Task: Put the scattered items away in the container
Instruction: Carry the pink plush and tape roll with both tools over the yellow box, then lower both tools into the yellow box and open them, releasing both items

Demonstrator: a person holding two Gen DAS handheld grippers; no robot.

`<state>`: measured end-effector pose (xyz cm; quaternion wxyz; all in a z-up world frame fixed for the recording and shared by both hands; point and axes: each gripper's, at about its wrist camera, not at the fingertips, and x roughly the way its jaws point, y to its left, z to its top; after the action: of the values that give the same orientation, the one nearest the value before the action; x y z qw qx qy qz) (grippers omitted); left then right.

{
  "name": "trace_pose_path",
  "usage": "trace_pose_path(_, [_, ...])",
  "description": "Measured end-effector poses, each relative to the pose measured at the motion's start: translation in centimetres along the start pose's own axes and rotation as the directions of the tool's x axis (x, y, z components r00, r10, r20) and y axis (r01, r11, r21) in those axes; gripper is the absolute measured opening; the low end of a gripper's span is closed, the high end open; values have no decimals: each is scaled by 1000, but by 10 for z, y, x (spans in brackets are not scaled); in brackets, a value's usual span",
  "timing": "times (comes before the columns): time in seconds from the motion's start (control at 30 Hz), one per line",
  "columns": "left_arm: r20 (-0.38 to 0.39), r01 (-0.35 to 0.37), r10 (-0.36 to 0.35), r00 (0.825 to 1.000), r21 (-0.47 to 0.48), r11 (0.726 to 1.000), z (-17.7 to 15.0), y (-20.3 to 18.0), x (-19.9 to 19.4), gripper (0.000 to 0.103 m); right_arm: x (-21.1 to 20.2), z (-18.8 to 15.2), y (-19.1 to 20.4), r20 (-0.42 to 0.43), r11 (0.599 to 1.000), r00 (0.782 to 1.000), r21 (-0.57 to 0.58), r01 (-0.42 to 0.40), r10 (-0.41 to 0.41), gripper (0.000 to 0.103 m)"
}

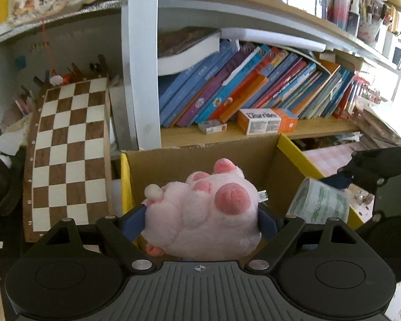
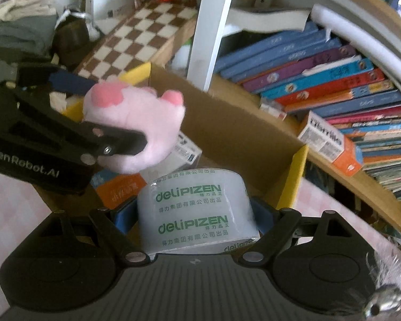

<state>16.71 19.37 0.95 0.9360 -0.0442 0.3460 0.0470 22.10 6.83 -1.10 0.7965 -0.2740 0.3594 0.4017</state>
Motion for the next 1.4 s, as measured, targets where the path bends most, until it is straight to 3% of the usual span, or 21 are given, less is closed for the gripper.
trace_pose_path(0.4, [-62, -3, 3, 998, -3, 1000, 6, 0, 28, 89, 26, 1, -10, -122, 989, 983, 66, -129, 136, 86])
trace_pose_path(0.83, [-94, -13, 11, 996, -17, 1000, 4, 1, 43, 92, 26, 4, -8, -116, 991, 984, 26, -133, 135, 88])
trace_pose_path(1.4, [-16, -16, 15, 1000, -7, 1000, 7, -5, 4, 91, 3, 2, -4, -79, 994, 992, 27, -101, 103, 90])
